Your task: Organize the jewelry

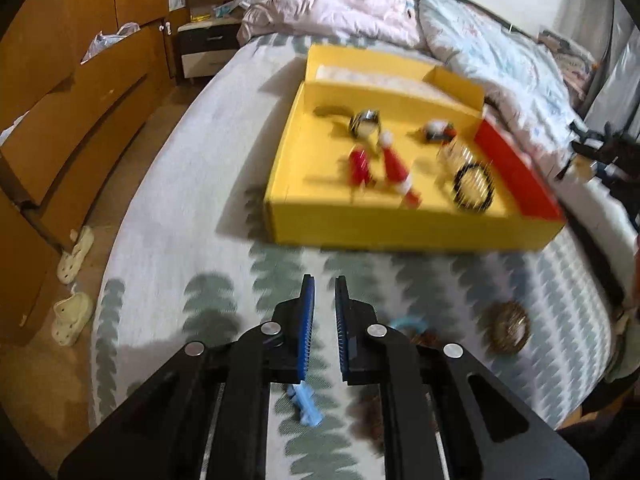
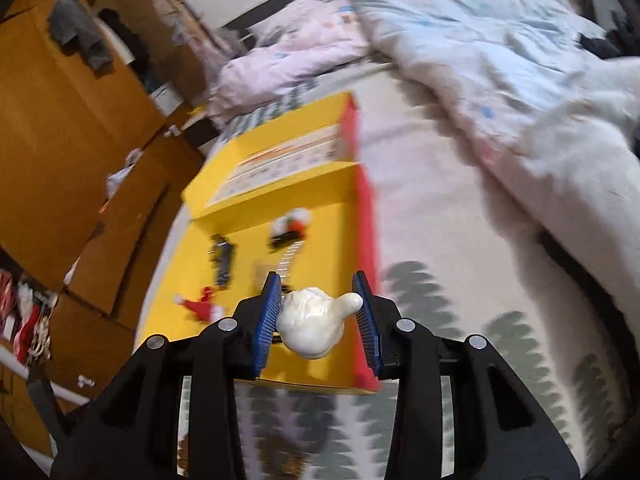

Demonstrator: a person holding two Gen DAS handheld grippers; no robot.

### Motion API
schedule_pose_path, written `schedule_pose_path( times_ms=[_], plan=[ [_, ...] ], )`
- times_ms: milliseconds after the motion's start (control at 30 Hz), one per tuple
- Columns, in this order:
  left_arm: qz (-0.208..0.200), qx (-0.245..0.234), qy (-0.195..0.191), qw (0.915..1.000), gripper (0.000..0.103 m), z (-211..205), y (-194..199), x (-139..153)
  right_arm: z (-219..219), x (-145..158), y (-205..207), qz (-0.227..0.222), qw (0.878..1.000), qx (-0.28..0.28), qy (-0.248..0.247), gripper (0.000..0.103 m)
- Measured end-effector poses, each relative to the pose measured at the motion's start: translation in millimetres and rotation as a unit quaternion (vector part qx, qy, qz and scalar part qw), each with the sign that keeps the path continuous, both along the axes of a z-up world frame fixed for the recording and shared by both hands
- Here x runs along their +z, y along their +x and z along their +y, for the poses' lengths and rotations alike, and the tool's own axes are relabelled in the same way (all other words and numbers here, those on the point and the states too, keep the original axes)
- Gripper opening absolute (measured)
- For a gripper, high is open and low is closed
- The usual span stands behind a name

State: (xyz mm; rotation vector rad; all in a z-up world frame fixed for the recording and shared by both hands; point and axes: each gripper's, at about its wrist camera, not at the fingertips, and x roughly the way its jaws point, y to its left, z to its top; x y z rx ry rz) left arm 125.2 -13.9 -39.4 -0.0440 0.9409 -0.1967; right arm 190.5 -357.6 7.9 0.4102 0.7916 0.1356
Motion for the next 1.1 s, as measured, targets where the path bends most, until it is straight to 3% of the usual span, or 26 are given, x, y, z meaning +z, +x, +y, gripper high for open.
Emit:
schedule_pose_path(
  times_ms=[200, 333, 433, 533, 633, 700, 767, 800, 933, 1100],
  plan=[
    [-0.003, 0.008, 0.003, 1.0000, 0.011, 1, 12, 20, 52, -1, 18, 0.005, 0.999, 0.051, -0.008, 0.038],
    [0.037, 0.010, 0.055, 0.9977, 0.011, 5, -3, -10, 74, -6, 21, 0.012, 0.997, 0.077, -0.022, 0.038],
    [0.090, 0.004, 0.058, 0.9943, 0.011, 7, -7, -42, 79, -11, 21, 0.018, 0.996, 0.083, -0.029, 0.038],
    [0.085, 0.008, 0.100, 0.9913, 0.012, 4, -14, -57, 79, -12, 20, 0.020, 0.996, 0.083, -0.026, 0.038],
    [0.086, 0.010, 0.110, 0.9901, 0.012, 4, -16, -65, 79, -12, 20, 0.020, 0.996, 0.083, -0.028, 0.038],
    [0.080, 0.011, 0.119, 0.9895, 0.021, 1, -15, -66, 79, -12, 20, 0.021, 0.996, 0.083, -0.028, 0.038],
    [0.078, 0.004, 0.110, 0.9909, 0.037, 1, -17, -65, 79, -13, 19, 0.022, 0.996, 0.082, -0.029, 0.038],
    [0.079, 0.001, 0.105, 0.9914, 0.051, 0, -17, -65, 79, -13, 18, 0.022, 0.996, 0.081, -0.029, 0.038],
    [0.073, -0.009, 0.128, 0.9891, 0.058, -9, -22, -68, 76, -13, 16, 0.022, 0.996, 0.079, -0.026, 0.038],
    [0.067, -0.018, 0.106, 0.9919, 0.058, -12, -24, -64, 75, -13, 15, 0.021, 0.996, 0.080, -0.025, 0.038]
  ],
)
